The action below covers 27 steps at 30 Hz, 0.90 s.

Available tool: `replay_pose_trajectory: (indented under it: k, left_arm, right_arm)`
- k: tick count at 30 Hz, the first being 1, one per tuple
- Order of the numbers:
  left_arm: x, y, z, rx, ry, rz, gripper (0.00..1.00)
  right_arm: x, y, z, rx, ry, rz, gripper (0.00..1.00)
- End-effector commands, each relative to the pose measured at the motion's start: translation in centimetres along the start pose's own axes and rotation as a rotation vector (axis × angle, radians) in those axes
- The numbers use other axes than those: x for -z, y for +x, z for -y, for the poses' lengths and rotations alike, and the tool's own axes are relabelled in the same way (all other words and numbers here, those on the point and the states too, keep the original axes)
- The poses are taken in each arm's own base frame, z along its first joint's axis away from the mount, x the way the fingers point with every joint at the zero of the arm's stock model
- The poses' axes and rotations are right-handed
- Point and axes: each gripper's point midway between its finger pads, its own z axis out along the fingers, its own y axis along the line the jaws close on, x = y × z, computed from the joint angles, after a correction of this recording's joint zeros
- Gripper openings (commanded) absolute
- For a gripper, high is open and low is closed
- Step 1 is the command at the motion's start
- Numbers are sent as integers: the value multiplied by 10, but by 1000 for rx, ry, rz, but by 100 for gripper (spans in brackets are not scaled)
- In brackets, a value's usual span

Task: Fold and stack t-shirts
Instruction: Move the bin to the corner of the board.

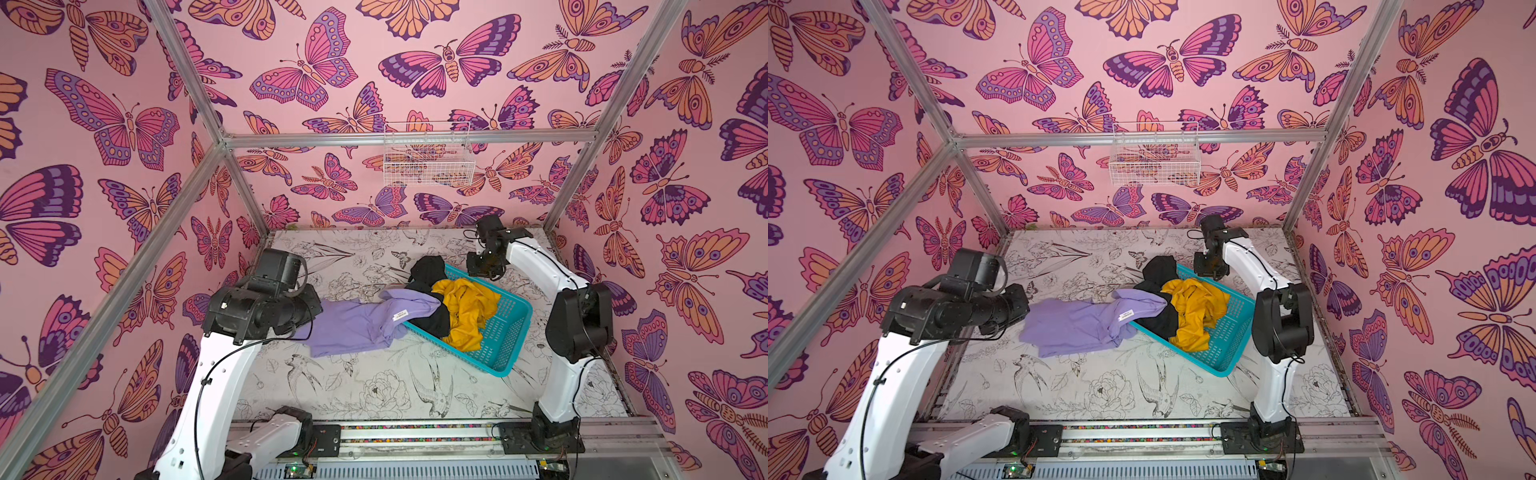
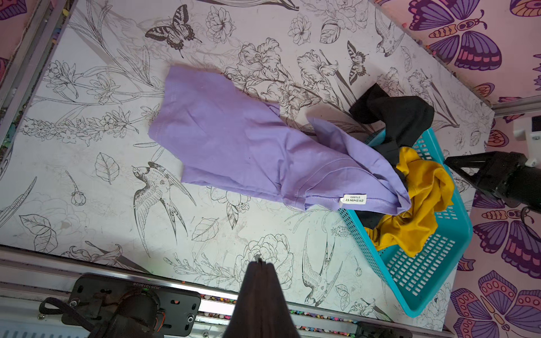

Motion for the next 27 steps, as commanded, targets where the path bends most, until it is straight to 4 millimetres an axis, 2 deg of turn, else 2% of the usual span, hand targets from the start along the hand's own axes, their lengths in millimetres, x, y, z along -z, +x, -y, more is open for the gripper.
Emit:
replay_pose_trajectory:
  k: [1,5,9,17,19,20,21,24,27]
  left_arm:
    - [-3,0,8,6,20,-21,0]
    - [0,2,16,-4,57,-27,0]
    - [5,2,13,1,56,-7,0]
    - [-7,1,27,-5,75,-35,0]
    - [-9,0,31,-14,76,-38,0]
    - [-10,-1,32,-18,76,-37,0]
    - [-12,0,34,-20,75,-42,0]
    - [-15,1,38,-28,79,-51,0]
    - [-16,2,39,-30,79,-50,0]
  right_arm:
    - [-9,0,-9,32,-49,-27,34]
    - [-24,11,-13,49,-89,-85,33]
    - [-35,18,-14,37,-103,-115,29]
    - [-29,39,-22,72,-175,-168,31]
    - [-25,42,-24,68,-183,-168,14]
    - [-24,43,-24,67,-185,-170,10]
    - [-25,45,-23,68,-183,-180,11]
    - [-26,58,-27,84,-212,-239,29]
    - [-28,69,-26,103,-216,-281,38]
